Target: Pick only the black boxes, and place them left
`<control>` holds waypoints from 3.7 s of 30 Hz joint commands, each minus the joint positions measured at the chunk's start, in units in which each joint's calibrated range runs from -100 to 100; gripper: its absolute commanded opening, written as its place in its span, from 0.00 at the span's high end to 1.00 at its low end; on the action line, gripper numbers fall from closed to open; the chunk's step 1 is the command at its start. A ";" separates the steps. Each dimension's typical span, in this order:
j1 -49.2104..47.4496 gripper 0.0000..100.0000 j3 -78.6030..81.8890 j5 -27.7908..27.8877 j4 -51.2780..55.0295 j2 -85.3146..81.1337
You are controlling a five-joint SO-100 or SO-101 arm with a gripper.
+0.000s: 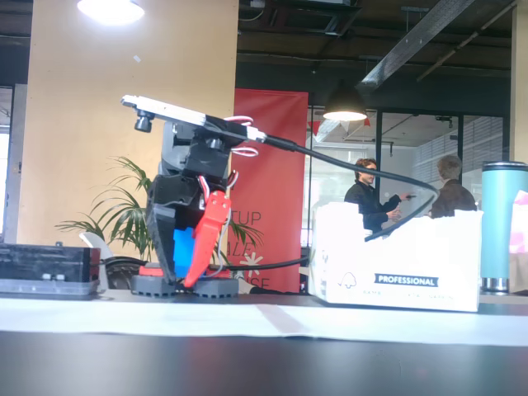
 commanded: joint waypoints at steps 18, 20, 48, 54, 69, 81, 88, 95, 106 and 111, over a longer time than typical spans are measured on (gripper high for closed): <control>-1.84 1.00 2.11 -8.54 -2.38 6.75; -1.84 1.00 2.11 -8.54 -2.38 6.75; -1.50 0.94 -18.98 -8.38 -1.83 18.76; 3.53 0.71 -44.87 -8.17 -1.75 35.35; 26.74 0.59 -82.46 2.88 -1.75 61.51; 41.38 0.50 -107.73 8.83 -2.46 91.69; 42.85 0.50 -101.88 10.41 -11.29 98.17; 37.65 0.51 -79.18 7.46 -30.76 99.91; 29.69 0.93 -72.80 1.93 -36.25 106.55; 27.09 0.95 -65.62 1.57 -35.61 98.17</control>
